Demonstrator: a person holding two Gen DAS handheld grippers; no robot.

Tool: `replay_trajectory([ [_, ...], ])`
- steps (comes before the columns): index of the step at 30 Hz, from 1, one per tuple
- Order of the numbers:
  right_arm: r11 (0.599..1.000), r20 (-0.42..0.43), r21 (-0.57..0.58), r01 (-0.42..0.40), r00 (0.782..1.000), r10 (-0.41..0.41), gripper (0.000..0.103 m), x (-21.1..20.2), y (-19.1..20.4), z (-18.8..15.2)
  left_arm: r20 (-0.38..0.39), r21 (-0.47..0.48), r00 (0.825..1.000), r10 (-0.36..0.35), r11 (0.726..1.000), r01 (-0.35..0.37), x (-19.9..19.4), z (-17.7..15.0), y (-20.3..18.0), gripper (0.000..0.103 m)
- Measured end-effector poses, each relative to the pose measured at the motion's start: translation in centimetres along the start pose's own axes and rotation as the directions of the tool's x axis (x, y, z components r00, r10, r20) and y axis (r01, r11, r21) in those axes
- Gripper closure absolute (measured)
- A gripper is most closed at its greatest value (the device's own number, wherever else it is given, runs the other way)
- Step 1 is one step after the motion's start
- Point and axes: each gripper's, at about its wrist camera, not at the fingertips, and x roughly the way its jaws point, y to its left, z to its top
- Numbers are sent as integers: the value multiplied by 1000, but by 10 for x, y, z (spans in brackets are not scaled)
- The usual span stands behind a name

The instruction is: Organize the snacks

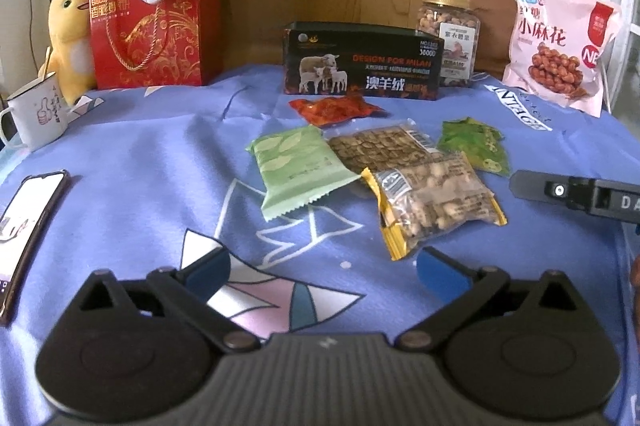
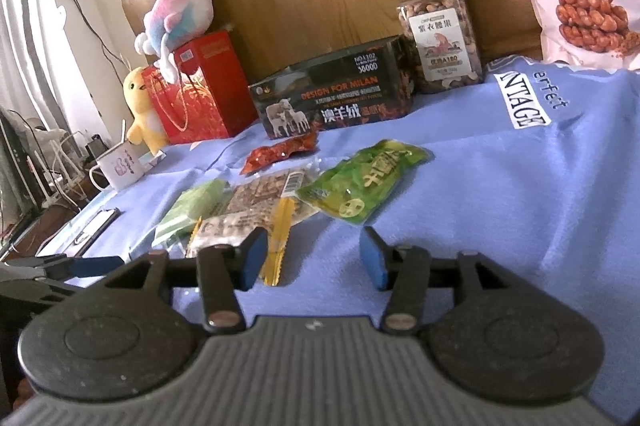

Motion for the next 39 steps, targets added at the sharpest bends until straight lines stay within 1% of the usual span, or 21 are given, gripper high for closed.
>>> replay_trajectory([
  [7, 1000, 14, 6, -31, 999, 31, 49, -2, -2, 1, -37, -55, 999, 13, 998, -15, 3, 2, 2, 0],
  [10, 999, 22, 10, -40, 999, 40, 47, -4, -3, 1, -32, -93, 999, 43, 995, -46, 1, 1, 3, 0],
  [12, 999, 30, 11, -45, 999, 44, 44, -5, -3, 0, -26, -107, 997, 66, 992, -69, 0, 1, 3, 0],
  [14, 999, 34, 12, -51, 998, 50, 44, -6, -3, 0, -38, -101, 996, 75, 992, -79, 2, 2, 2, 0],
  [17, 998, 36, 13, -60, 998, 60, 44, -6, -3, 0, -79, -74, 994, 73, 994, -79, 6, 4, -2, 0],
  [21, 997, 40, 15, -70, 997, 69, 44, -7, -3, 0, -96, -42, 992, 84, 995, -88, 7, 5, -7, 0],
  [29, 997, 45, 19, -77, 996, 77, 42, -7, -4, -1, -100, -12, 990, 98, 995, -100, 11, 6, -10, 0],
  [39, 997, 43, 17, -76, 996, 76, 42, -7, -4, 0, -91, -9, 992, 85, 996, -86, 11, 5, -9, 0],
])
